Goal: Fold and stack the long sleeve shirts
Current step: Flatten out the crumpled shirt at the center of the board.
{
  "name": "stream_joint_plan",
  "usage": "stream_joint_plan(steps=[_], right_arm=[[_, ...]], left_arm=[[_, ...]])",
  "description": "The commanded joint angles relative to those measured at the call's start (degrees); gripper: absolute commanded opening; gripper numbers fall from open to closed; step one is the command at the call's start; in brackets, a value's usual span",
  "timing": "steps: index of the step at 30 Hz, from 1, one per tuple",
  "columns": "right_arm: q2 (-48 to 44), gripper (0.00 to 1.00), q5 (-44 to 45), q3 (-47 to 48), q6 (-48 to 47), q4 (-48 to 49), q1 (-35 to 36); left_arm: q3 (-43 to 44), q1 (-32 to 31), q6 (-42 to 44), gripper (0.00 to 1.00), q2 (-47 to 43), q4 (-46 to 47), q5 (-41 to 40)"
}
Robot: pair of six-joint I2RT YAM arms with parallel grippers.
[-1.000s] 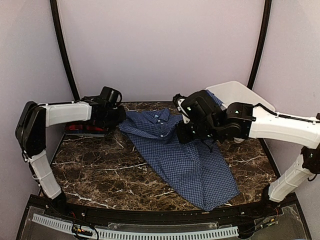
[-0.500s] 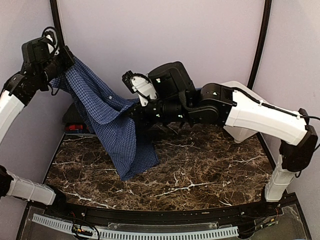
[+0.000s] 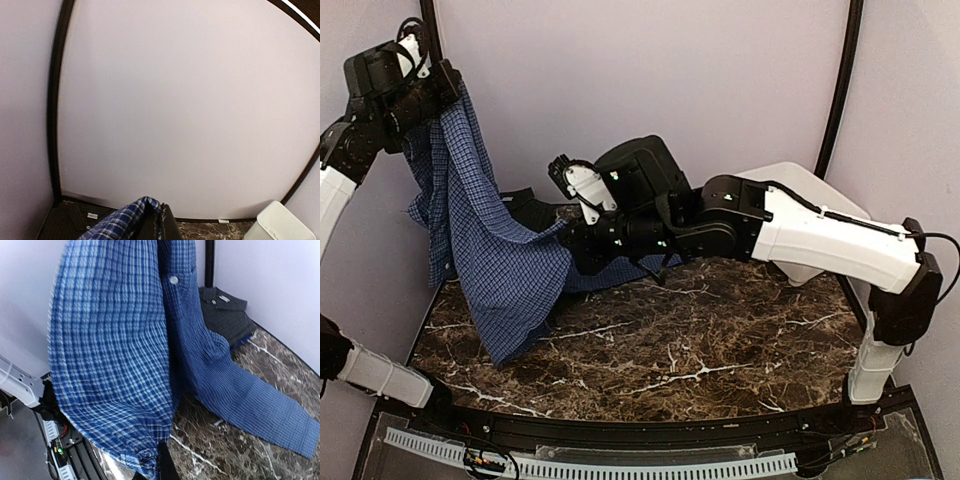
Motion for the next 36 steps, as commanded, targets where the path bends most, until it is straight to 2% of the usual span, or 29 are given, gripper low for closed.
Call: stream_joint_plan(steps=[1, 5, 9, 12, 15, 17, 19, 21, 22, 23, 25, 27, 30, 32, 33, 36], right_arm=[[-7.6, 0.0, 4.0, -13.7, 8.4, 2.0, -4.3], [-16.0, 0.0, 5.9, -31.9, 15.6, 4.6, -8.6], [-23.0, 0.0, 8.7, -49.2, 23.5, 2.9, -10.7], [-27.7, 0.0, 8.9, -59.3, 29.5, 1.6, -11.3], [-31.9, 0.0, 9.0, -65.9, 33.8, -0.5, -12.2], [-34.3, 0.0, 9.2, -68.5, 35.8, -2.1, -12.3], [-36.5, 0.0, 8.8, -70.3, 37.1, -3.1, -12.4], [-38.3, 0.0, 8.5, -71.2, 37.9, -4.3, -12.4], [-38.9, 0.0, 8.4, -71.3, 38.2, -4.9, -12.4], [-39.4, 0.02, 8.5, -71.1, 38.1, -5.4, -12.4], [-39.9, 0.16, 8.7, -70.1, 37.3, -5.9, -12.4], [-39.3, 0.36, 9.8, -67.9, 35.8, -6.4, -12.4], [-37.3, 0.6, 11.6, -63.7, 31.9, -6.4, -12.3], [-35.8, 0.71, 13.1, -60.8, 28.9, -5.7, -12.2], [-35.1, 0.76, 13.3, -59.9, 27.2, -4.5, -12.3], [-32.0, 0.86, 11.7, -57.4, 21.3, 1.4, -12.3]], left_arm=[[3.8, -0.9, -1.0, 0.0, 11.1, -3.3, 19.8], [7.0, -8.4, 0.1, 0.0, 26.4, -4.2, 21.0], [12.1, -15.3, -2.3, 0.0, 41.8, -3.4, 26.6], [22.3, -18.3, -3.7, 0.01, 52.5, -4.7, 28.6], [34.9, -20.4, -5.0, 0.11, 63.6, -8.0, 30.6], [37.5, -20.7, -6.5, 0.16, 65.8, -8.2, 31.4], [37.7, -20.8, -7.2, 0.24, 65.6, -8.3, 30.9], [37.3, -20.8, -6.6, 0.44, 64.2, -9.7, 29.0], [36.9, -20.7, -6.3, 0.48, 63.5, -10.8, 27.3], [35.3, -20.7, -5.8, 0.57, 61.5, -11.3, 26.2], [30.7, -20.6, -5.6, 0.67, 57.3, -11.8, 22.8], [23.7, -20.3, -6.1, 0.71, 51.8, -10.7, 19.4], [12.5, -19.0, -7.7, 0.74, 41.3, -6.5, 17.0], [0.2, -17.7, -9.3, 0.75, 34.9, -3.7, 16.3], [-2.8, -17.2, -10.7, 0.75, 32.8, -2.9, 16.1], [-17.7, -14.5, -13.5, 0.75, 22.1, 0.3, 15.2]])
